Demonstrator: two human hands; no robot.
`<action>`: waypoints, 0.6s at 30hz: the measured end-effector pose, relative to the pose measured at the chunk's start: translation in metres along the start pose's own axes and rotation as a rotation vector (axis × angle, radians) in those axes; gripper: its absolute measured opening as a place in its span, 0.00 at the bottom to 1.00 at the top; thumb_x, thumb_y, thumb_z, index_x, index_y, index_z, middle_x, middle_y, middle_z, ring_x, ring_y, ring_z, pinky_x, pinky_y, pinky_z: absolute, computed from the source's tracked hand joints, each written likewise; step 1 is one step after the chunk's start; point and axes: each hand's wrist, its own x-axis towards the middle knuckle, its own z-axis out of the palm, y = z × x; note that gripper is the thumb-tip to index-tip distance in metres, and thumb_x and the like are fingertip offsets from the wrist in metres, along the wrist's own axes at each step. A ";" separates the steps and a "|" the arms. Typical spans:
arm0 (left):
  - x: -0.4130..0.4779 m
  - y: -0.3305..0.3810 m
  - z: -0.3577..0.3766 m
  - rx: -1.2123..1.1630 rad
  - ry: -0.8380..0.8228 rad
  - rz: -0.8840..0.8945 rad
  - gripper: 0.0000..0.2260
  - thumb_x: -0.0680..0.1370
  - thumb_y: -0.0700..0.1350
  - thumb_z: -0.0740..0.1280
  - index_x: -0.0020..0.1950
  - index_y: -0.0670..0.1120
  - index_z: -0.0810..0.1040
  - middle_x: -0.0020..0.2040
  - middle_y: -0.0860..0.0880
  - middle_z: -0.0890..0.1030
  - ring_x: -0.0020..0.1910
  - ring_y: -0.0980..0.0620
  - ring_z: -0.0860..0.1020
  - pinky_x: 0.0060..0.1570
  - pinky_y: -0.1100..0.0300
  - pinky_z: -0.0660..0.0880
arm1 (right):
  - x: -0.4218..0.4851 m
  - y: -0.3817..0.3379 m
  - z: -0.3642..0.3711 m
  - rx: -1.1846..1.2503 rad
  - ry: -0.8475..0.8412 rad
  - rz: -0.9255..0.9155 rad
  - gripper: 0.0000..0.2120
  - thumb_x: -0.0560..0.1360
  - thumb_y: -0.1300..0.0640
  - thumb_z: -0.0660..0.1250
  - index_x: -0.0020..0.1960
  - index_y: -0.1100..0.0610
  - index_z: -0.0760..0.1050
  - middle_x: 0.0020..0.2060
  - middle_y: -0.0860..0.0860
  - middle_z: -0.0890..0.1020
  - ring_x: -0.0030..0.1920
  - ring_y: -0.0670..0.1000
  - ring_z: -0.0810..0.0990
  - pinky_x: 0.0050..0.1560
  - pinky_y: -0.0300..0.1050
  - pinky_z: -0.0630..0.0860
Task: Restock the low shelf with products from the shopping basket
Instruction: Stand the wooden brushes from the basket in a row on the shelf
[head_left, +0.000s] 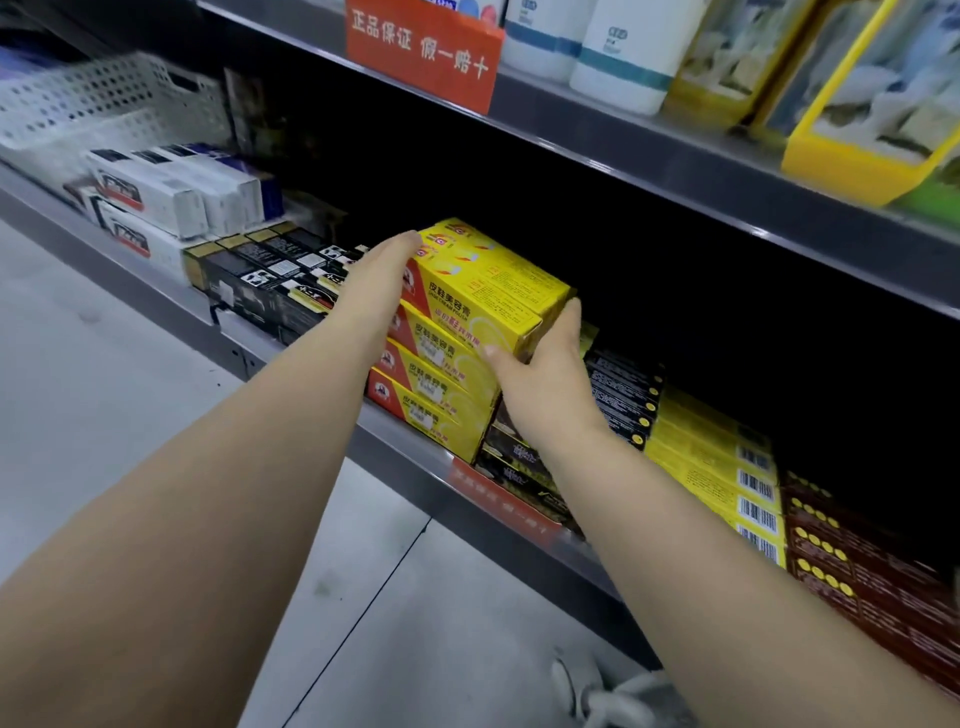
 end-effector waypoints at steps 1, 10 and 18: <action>0.000 -0.002 -0.001 0.007 0.007 -0.001 0.33 0.65 0.65 0.64 0.67 0.52 0.72 0.64 0.46 0.76 0.63 0.43 0.74 0.63 0.41 0.69 | 0.002 0.001 -0.005 -0.001 -0.005 0.012 0.46 0.75 0.53 0.67 0.76 0.53 0.34 0.77 0.52 0.47 0.76 0.54 0.52 0.74 0.54 0.54; 0.003 -0.006 -0.012 0.011 -0.019 0.116 0.24 0.71 0.65 0.60 0.62 0.55 0.76 0.49 0.51 0.83 0.48 0.52 0.82 0.43 0.58 0.72 | 0.007 0.004 -0.021 -0.018 -0.021 0.040 0.44 0.72 0.52 0.72 0.77 0.53 0.46 0.75 0.52 0.59 0.74 0.54 0.59 0.71 0.52 0.60; 0.003 -0.008 -0.004 0.048 -0.006 0.031 0.35 0.71 0.69 0.55 0.71 0.49 0.68 0.67 0.44 0.74 0.65 0.42 0.72 0.65 0.41 0.66 | 0.001 -0.003 -0.003 -0.064 -0.073 0.052 0.34 0.81 0.57 0.56 0.76 0.55 0.35 0.77 0.51 0.49 0.76 0.53 0.54 0.72 0.49 0.55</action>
